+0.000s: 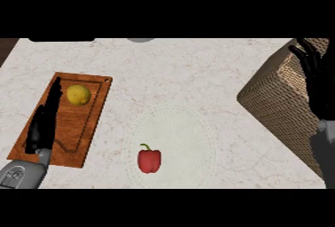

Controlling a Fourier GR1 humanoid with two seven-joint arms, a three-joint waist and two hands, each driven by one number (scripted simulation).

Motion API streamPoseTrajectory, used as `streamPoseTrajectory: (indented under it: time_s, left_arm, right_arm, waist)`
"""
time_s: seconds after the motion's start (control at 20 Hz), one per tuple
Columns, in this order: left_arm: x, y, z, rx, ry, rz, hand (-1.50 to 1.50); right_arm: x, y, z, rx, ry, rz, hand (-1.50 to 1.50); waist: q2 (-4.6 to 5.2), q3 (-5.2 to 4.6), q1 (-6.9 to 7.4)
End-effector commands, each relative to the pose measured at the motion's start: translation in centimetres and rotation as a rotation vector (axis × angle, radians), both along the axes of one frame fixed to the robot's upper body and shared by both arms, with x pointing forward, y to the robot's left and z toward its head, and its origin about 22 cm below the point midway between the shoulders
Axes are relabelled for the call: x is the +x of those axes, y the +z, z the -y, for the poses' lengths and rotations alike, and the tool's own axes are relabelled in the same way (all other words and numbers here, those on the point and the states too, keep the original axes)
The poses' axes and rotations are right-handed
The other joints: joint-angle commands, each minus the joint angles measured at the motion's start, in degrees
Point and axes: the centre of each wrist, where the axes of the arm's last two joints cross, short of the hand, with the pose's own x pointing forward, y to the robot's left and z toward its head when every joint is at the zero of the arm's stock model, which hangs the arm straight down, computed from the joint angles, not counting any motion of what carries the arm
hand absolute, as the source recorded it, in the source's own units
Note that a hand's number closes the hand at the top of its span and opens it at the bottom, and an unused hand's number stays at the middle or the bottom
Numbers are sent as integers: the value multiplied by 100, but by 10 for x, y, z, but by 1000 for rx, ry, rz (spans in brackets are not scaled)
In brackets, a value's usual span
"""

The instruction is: Pick the bell pepper from the placemat and place it in the basket

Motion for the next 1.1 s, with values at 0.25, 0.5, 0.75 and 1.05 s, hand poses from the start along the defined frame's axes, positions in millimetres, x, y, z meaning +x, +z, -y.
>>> streamPoseTrajectory:
  time_s: [0.25,0.5,0.75,1.05]
  left_arm:
    - [21,24,21,-205,-171,-32,0]
    - [18,8,32,-269,-197,-123,0]
    - [22,11,3,-292,-167,-129,0]
    - [20,3,-9,-301,-151,-148,0]
  right_arm:
    - [15,45,-129,-100,592,300,150]
    - [-30,15,-195,-713,862,438,-150]
    - [-81,-29,-291,-687,781,497,-150]
    - [-97,1,-319,-919,683,218,-150]
  waist:
    - [25,-25,628]
    - [-58,-75,615]
    - [-96,-40,377]
    - [-168,-42,244]
